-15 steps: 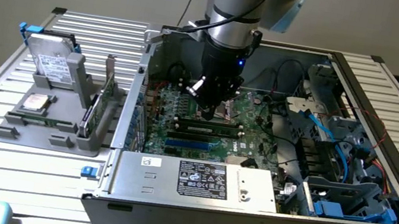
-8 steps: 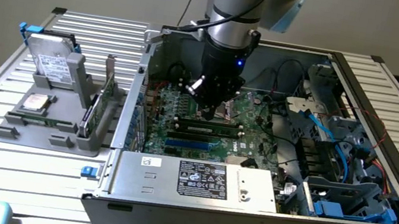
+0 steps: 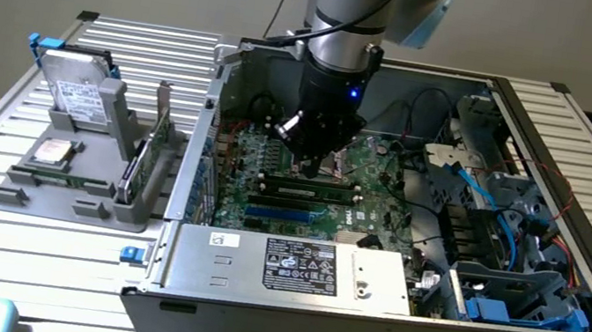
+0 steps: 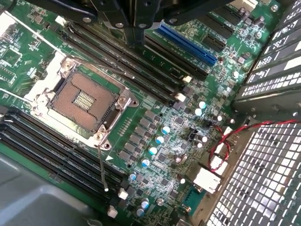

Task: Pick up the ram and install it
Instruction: 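Press down the ram until it locks into place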

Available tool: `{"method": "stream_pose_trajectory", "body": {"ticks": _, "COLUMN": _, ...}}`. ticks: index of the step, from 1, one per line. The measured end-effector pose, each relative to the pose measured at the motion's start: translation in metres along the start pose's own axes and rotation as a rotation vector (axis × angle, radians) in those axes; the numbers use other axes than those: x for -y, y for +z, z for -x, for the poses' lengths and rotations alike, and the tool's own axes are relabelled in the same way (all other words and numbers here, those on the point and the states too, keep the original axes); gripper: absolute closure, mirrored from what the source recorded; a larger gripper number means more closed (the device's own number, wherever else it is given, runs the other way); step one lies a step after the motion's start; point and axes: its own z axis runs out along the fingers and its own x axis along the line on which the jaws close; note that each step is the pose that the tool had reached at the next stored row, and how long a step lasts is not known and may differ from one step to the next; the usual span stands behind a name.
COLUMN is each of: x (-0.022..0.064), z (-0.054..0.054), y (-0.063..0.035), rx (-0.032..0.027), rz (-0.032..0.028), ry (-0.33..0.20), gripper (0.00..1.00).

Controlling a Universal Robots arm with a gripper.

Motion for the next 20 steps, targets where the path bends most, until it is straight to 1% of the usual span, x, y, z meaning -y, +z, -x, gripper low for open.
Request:
{"method": "stream_pose_trajectory", "body": {"ticks": 4, "x": 0.0000, "z": 0.0000, "y": 0.0000, "rx": 0.0022, "rz": 0.0002, "ry": 0.045, "gripper": 0.89}}
{"method": "stream_pose_trajectory", "body": {"ticks": 9, "x": 0.0000, "z": -0.0001, "y": -0.0001, "rx": 0.0031, "rz": 0.0016, "ry": 0.102, "gripper": 0.89}}
{"method": "stream_pose_trajectory", "body": {"ticks": 16, "x": 0.0000, "z": 0.0000, "y": 0.0000, "rx": 0.0090, "rz": 0.0013, "ry": 0.178, "gripper": 0.89}}
{"method": "stream_pose_trajectory", "body": {"ticks": 20, "x": 0.0000, "z": 0.0000, "y": 0.0000, "rx": 0.0111, "rz": 0.0016, "ry": 0.222, "gripper": 0.89}}
